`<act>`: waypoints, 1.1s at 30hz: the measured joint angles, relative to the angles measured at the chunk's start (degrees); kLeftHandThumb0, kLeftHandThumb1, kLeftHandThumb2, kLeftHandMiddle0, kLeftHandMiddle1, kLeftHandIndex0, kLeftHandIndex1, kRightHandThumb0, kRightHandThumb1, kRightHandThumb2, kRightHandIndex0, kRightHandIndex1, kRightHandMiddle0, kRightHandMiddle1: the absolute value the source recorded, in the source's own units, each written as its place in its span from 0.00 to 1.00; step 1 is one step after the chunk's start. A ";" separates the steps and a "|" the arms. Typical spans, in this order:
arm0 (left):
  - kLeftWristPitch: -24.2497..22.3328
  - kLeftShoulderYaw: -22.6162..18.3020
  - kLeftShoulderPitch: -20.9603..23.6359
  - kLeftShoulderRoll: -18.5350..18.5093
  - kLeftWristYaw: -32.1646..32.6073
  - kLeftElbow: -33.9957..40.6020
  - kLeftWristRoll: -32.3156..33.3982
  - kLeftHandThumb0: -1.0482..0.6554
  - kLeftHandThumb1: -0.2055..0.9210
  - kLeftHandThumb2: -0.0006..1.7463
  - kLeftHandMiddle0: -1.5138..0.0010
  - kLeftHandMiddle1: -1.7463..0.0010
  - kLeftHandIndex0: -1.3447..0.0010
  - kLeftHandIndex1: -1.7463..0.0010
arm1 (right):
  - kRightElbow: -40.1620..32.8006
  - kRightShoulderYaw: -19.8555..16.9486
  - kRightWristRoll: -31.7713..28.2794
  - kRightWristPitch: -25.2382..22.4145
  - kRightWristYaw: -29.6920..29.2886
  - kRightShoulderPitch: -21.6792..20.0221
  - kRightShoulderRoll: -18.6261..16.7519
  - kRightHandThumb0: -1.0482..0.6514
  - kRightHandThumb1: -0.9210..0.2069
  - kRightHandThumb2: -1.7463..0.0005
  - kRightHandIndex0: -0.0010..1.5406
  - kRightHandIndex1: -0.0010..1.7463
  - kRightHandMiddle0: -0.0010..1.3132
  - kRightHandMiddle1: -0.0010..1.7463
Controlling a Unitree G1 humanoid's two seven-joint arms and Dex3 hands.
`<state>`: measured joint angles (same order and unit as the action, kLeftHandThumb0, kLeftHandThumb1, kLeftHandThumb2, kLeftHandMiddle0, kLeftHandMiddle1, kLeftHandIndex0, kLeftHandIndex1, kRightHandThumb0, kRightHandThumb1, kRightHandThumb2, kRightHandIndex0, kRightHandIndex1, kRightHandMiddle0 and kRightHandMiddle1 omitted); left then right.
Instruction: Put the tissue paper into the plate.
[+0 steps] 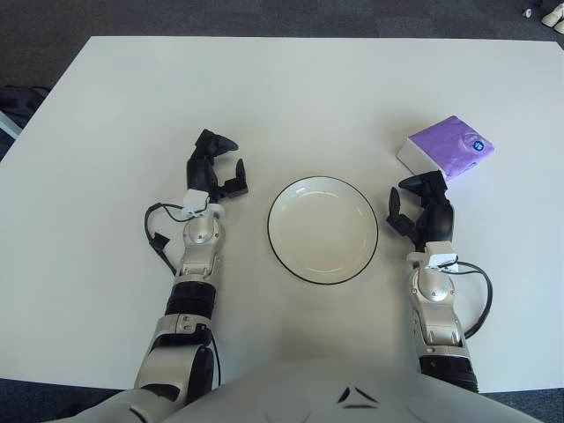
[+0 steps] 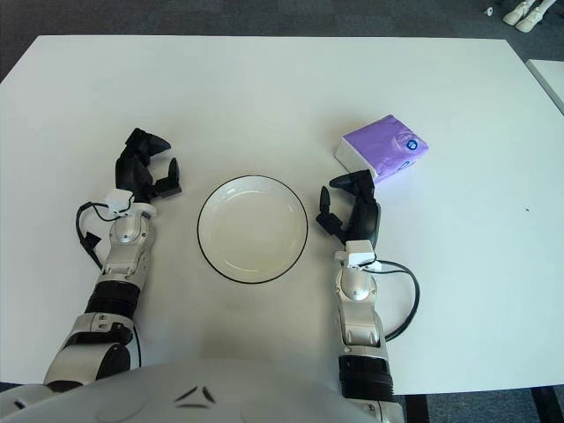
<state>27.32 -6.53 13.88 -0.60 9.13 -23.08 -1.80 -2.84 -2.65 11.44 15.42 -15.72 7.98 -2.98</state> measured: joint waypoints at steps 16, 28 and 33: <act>0.07 -0.04 0.83 -0.02 0.59 -0.96 -0.63 0.61 0.45 0.73 0.58 0.12 0.63 0.00 | 0.69 0.61 1.76 4.41 2.33 0.77 4.26 0.40 0.12 0.59 0.24 0.75 0.21 1.00; 0.48 -0.05 1.62 -0.08 0.60 -2.08 -0.55 0.61 0.43 0.75 0.57 0.11 0.63 0.00 | -0.11 0.27 2.84 11.63 10.54 1.56 14.79 0.17 0.26 0.47 0.01 0.66 0.03 0.85; 0.55 -0.06 1.74 -0.10 0.60 -2.29 -0.48 0.61 0.42 0.75 0.57 0.11 0.62 0.00 | 0.07 -1.57 3.71 15.19 11.61 0.00 19.42 0.08 0.25 0.49 0.00 0.55 0.00 0.75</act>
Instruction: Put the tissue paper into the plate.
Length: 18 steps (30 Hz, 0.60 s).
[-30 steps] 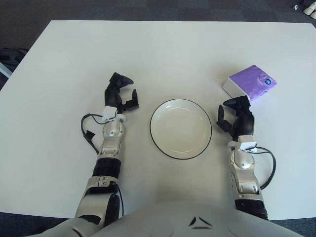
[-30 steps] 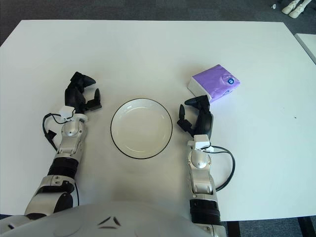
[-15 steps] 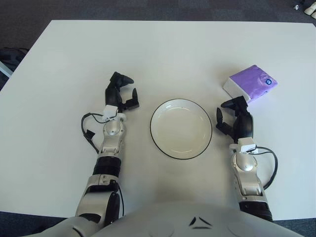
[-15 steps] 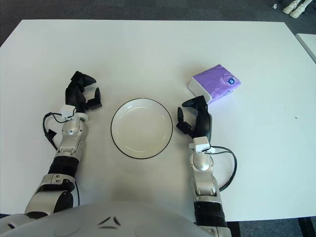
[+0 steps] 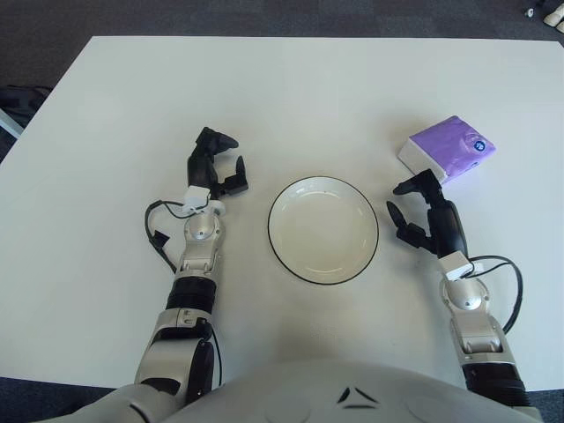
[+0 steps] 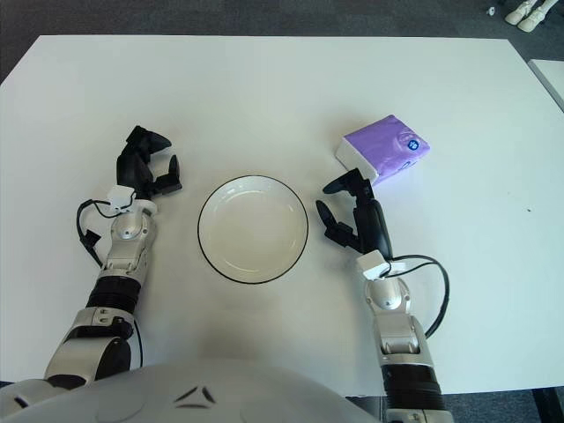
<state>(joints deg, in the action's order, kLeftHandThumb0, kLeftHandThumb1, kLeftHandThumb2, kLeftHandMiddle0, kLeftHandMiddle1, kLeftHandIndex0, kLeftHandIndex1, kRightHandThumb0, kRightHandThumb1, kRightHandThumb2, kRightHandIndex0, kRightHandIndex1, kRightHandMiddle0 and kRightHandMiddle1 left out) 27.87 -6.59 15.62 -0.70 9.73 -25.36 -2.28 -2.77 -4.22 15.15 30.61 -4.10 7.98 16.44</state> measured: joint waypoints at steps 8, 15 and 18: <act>0.01 0.01 0.08 0.10 0.01 -0.05 0.00 0.61 0.42 0.76 0.56 0.11 0.61 0.00 | 0.57 -1.68 1.81 5.18 0.26 -1.14 4.28 0.02 0.22 0.57 0.00 0.37 0.00 0.55; 0.08 0.09 0.33 0.15 0.13 -0.35 -0.05 0.61 0.41 0.76 0.55 0.12 0.61 0.00 | -1.84 -5.01 2.30 5.42 2.39 -1.86 9.00 0.00 0.19 0.61 0.00 0.15 0.00 0.28; 0.07 0.10 0.38 0.18 0.42 -0.38 -0.18 0.61 0.42 0.75 0.55 0.12 0.62 0.00 | -5.30 -7.00 2.21 3.86 4.26 -1.11 11.11 0.00 0.18 0.61 0.00 0.06 0.00 0.16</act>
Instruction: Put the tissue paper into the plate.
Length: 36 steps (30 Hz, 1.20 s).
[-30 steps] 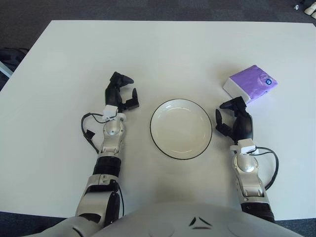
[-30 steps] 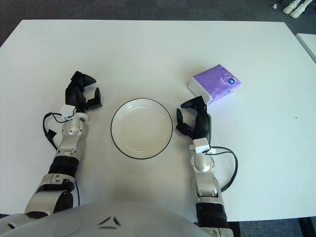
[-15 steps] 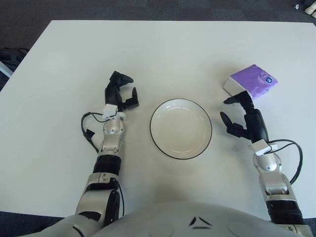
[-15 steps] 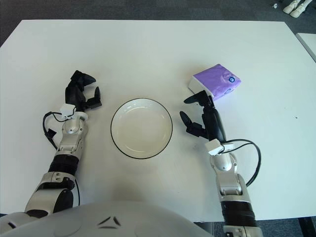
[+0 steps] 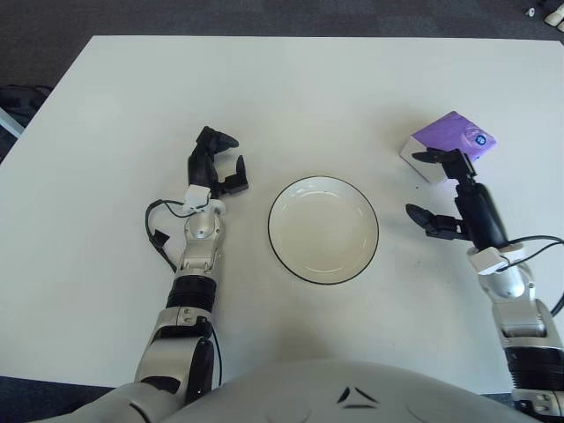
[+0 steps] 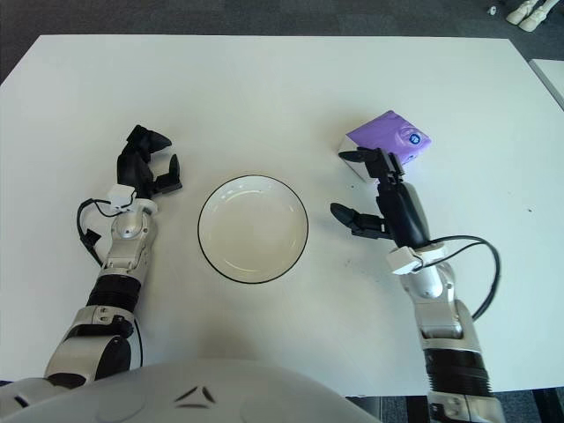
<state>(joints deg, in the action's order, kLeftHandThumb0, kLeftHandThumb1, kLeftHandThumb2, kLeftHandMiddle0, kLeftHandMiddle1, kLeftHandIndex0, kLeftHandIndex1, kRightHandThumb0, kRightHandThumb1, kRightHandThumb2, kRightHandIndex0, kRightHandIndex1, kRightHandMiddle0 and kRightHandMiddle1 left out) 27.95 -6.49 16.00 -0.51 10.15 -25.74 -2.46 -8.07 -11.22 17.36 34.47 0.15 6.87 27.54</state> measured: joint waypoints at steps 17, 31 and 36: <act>0.02 0.13 0.21 0.18 0.38 -0.21 -0.12 0.61 0.41 0.76 0.55 0.12 0.62 0.00 | -5.05 -6.99 6.22 -4.09 3.93 -3.50 9.33 0.00 0.21 0.62 0.00 0.00 0.00 0.00; 0.09 0.17 0.21 0.18 0.38 -0.34 -0.10 0.61 0.42 0.75 0.56 0.11 0.63 0.00 | -5.62 -9.29 11.33 -11.53 12.12 -7.01 19.53 0.00 0.21 0.62 0.00 0.00 0.00 0.00; 0.09 0.16 0.21 0.18 0.38 -0.32 -0.11 0.61 0.43 0.75 0.57 0.11 0.64 0.00 | -4.64 -7.61 14.99 -11.67 12.79 -9.87 22.85 0.00 0.20 0.62 0.00 0.00 0.00 0.00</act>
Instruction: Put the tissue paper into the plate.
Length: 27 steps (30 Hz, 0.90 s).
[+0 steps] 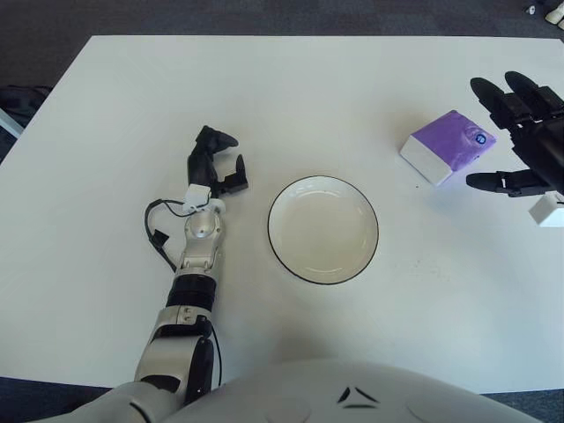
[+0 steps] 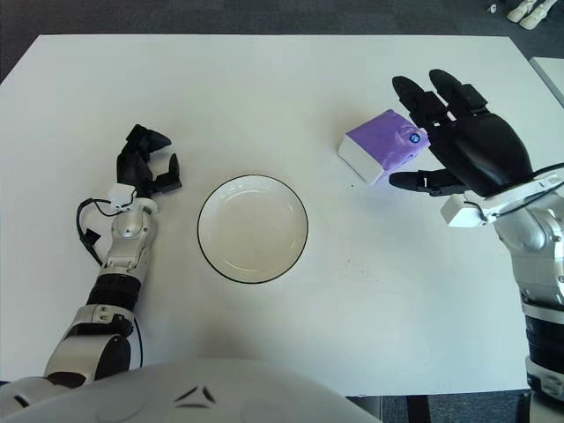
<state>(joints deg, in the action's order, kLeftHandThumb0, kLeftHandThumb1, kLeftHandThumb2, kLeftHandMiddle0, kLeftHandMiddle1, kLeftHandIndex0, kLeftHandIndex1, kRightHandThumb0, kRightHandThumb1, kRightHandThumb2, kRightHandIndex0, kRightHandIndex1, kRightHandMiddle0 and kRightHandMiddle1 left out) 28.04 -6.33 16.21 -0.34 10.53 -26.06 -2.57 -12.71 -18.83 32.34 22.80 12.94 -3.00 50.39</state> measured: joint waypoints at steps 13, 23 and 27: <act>-0.08 0.02 0.09 0.06 0.49 0.13 -0.08 0.61 0.42 0.76 0.56 0.11 0.63 0.00 | 14.89 9.91 8.20 12.72 -5.89 -10.24 7.36 0.00 0.16 0.61 0.00 0.00 0.00 0.00; -0.01 -0.02 0.12 0.09 0.55 0.10 0.00 0.61 0.39 0.78 0.53 0.11 0.62 0.00 | 33.27 22.78 26.34 25.23 -25.48 -24.95 12.33 0.00 0.13 0.62 0.00 0.00 0.00 0.00; 0.03 -0.01 0.14 0.12 0.56 0.16 0.00 0.61 0.39 0.78 0.52 0.12 0.63 0.00 | 36.88 27.07 31.09 27.39 -31.22 -29.48 13.10 0.00 0.15 0.62 0.00 0.00 0.00 0.00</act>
<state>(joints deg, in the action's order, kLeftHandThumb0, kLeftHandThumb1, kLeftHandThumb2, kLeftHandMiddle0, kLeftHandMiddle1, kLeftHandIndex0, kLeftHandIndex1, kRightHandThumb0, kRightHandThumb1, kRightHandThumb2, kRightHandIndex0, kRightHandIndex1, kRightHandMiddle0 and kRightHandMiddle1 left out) 28.07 -6.34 16.35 -0.21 11.09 -25.90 -2.57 24.18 8.24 63.43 50.19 -18.28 -32.48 63.49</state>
